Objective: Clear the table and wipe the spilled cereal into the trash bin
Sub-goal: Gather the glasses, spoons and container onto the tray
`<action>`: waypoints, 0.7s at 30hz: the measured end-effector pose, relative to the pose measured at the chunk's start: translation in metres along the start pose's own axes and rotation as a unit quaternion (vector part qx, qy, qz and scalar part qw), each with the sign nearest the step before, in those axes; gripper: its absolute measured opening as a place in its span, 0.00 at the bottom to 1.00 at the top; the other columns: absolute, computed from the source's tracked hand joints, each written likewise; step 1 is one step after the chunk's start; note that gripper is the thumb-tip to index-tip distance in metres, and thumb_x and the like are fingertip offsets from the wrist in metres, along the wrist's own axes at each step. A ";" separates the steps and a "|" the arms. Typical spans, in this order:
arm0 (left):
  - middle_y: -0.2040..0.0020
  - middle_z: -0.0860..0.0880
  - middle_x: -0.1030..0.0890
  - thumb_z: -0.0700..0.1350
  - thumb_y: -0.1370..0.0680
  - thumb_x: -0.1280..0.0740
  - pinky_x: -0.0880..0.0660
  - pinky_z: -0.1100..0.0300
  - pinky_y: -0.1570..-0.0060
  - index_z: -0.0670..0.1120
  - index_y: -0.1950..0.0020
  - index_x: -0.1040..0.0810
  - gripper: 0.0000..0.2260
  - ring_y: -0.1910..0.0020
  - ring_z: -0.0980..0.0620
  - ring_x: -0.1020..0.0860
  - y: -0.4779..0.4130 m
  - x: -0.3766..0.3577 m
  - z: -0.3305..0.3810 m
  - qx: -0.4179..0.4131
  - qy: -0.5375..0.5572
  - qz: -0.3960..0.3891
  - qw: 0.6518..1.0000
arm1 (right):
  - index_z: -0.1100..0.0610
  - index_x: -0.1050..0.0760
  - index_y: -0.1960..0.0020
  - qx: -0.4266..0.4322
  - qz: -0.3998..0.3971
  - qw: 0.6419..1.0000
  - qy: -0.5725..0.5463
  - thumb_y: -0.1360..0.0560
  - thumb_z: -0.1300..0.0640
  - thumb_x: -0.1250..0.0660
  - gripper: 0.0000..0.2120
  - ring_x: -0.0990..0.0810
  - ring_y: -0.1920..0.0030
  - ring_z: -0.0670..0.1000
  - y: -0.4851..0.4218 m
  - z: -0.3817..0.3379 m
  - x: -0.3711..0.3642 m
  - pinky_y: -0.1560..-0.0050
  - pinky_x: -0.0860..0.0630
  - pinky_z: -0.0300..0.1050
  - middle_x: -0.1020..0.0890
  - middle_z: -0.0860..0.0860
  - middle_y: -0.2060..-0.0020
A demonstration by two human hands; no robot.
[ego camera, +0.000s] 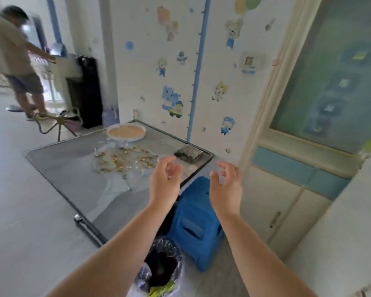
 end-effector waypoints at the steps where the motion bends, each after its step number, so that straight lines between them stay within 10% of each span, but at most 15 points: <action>1: 0.51 0.54 0.23 0.45 0.21 0.38 0.33 0.74 0.59 0.47 0.41 0.26 0.10 0.53 0.58 0.25 -0.004 0.013 -0.005 0.002 -0.004 0.008 1.000 | 0.54 0.28 0.39 0.002 -0.008 1.000 -0.005 0.23 0.58 0.39 0.12 0.29 0.49 0.44 0.003 -0.006 -0.012 0.53 0.33 0.40 0.28 0.48 0.41; 21: 0.53 0.56 0.22 0.47 0.23 0.36 0.30 0.66 0.54 0.48 0.39 0.26 0.13 0.52 0.56 0.23 -0.163 0.294 -0.146 0.039 -0.059 -0.043 0.997 | 0.57 0.30 0.37 -0.065 -0.017 0.998 0.019 0.23 0.58 0.38 0.15 0.26 0.42 0.50 0.037 -0.130 -0.327 0.48 0.27 0.43 0.27 0.53 0.39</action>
Point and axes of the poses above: each hand's wrist, its own y-axis away from the middle knuckle, its own x-axis out of the back of the hand, z = x × y, the point moved 2 cm from there along -y, towards the middle knuckle
